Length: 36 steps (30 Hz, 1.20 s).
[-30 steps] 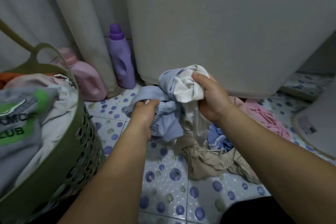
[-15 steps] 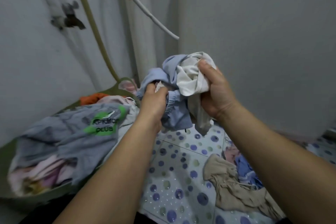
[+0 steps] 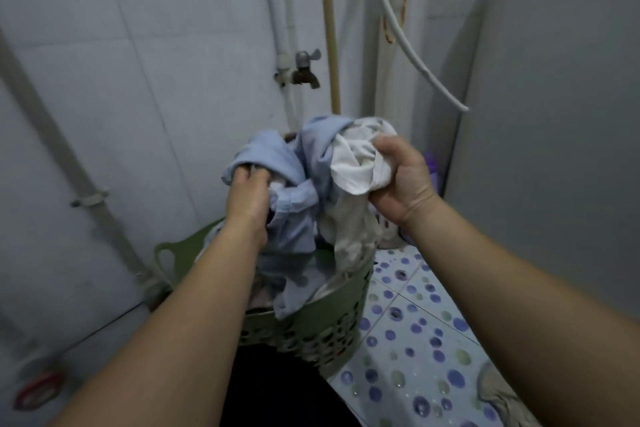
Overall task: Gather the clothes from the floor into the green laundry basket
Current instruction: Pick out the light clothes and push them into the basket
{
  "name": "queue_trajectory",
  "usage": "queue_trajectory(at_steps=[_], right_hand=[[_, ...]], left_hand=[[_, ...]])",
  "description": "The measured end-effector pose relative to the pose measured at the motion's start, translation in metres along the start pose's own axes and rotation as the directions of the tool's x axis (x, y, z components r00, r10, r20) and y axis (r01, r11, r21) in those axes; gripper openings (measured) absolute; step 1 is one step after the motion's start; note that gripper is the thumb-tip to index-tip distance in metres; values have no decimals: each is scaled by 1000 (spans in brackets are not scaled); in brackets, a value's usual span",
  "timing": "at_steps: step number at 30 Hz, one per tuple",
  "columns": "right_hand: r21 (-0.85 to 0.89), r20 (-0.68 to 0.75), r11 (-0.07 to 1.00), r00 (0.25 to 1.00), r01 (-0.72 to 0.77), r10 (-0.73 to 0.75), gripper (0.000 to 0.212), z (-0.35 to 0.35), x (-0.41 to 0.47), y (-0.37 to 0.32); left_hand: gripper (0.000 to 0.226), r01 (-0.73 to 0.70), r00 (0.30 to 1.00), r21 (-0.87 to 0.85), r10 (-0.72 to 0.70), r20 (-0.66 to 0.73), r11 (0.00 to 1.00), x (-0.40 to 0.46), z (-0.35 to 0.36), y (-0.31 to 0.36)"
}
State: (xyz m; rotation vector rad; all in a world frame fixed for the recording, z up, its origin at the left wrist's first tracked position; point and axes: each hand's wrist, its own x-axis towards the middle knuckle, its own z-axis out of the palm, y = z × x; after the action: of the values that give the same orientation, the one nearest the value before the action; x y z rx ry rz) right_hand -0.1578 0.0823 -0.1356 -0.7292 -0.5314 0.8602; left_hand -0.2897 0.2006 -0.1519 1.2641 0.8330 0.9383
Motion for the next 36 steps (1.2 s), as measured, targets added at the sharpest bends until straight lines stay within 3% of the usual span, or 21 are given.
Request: queue_trajectory(at_steps=[1, 3, 5, 8, 10, 12, 14, 15, 17, 19, 21, 23, 25, 27, 30, 33, 36], right_hand=[[-134, -87, 985, 991, -108, 97, 24, -4, 2, 9], [-438, -338, 838, 923, -326, 182, 20, -18, 5, 25], [-634, -470, 633, 871, -445, 141, 30, -35, 10, 35], [-821, -483, 370, 874, -435, -43, 44, -46, 14, 37], [-906, -416, 165, 894, -390, -167, 54, -41, 14, 36], [-974, -217, -6, 941, -226, -261, 58, -32, 13, 39], [-999, -28, -29, 961, -37, -275, 56, -22, 16, 44], [-999, 47, -30, 966, 40, -253, 54, -19, 19, 48], [-987, 148, -88, 979, 136, -141, 50, -14, 24, 57], [-968, 175, -174, 984, 179, 38, 50, -12, 28, 65], [-942, 156, -255, 957, 218, 243, 52, -15, 29, 71], [-890, 97, -363, 893, 275, 439, 56, -20, 27, 76], [-852, 5, -426, 819, 303, 574, 63, -24, 25, 82], [-823, -69, -463, 752, 330, 656, 69, -24, 29, 89], [-756, -135, -514, 672, 405, 728, 79, -18, 39, 98], [-687, -161, -559, 654, 464, 740, 88, -18, 49, 111], [-690, -149, -565, 675, 452, 723, 96, -22, 62, 126]], left_hand=[[41, 56, 998, 81, -53, -33, 995, 3, -12, -8], [39, 154, 986, 206, -137, -94, 967, 9, -33, -27], [26, 211, 963, 142, -182, -197, 967, 24, -55, -45], [27, 315, 888, 130, -243, -389, 940, 27, -74, -42], [22, 293, 827, 115, -191, -528, 949, 26, -80, -36], [48, 236, 775, 169, -81, -627, 957, 15, -77, -27], [48, 101, 743, 295, 125, -657, 950, 9, -70, -21], [46, 36, 752, 410, 246, -612, 911, 9, -67, -20], [39, -108, 832, 688, 444, -332, 718, 16, -62, -25], [48, -185, 944, 837, 329, 6, 515, 25, -58, -32], [65, -204, 977, 930, 8, 211, 306, 28, -61, -39], [92, -233, 916, 962, -301, 266, 141, 29, -69, -48], [109, -273, 846, 962, -478, 237, -6, 25, -76, -53], [113, -327, 802, 938, -559, 213, -112, 27, -77, -55], [110, -382, 757, 904, -626, 187, -192, 40, -73, -63], [111, -421, 765, 858, -624, 160, -295, 56, -68, -79], [104, -373, 806, 863, -580, 118, -342, 75, -71, -101]])
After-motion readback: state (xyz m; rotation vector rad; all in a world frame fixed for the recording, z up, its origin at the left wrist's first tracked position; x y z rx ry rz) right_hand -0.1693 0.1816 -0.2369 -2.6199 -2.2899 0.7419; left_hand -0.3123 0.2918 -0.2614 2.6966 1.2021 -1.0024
